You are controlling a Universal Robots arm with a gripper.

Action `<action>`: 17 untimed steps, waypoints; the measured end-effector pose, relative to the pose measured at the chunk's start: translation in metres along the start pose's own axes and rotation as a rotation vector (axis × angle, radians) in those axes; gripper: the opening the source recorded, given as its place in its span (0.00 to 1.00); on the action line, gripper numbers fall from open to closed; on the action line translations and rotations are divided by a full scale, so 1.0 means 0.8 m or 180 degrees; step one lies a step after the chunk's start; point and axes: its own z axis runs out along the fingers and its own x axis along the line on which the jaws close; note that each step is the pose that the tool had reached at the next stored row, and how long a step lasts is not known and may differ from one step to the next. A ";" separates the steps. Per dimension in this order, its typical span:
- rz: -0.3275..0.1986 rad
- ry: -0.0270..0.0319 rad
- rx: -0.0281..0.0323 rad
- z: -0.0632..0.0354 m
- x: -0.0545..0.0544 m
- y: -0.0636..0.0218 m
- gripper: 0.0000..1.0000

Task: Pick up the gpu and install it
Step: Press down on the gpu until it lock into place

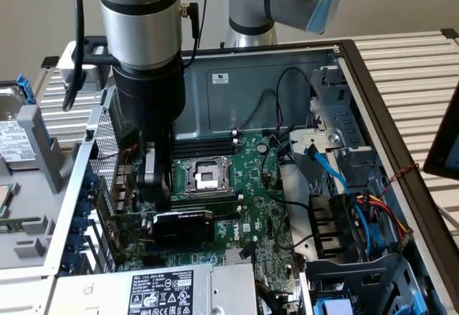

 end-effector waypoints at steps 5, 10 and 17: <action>0.0000 0.0001 0.0000 0.000 -0.001 0.001 0.35; 0.0000 0.0004 0.0003 0.001 -0.005 0.009 0.35; 0.0001 0.0008 0.0011 0.009 -0.005 0.014 0.11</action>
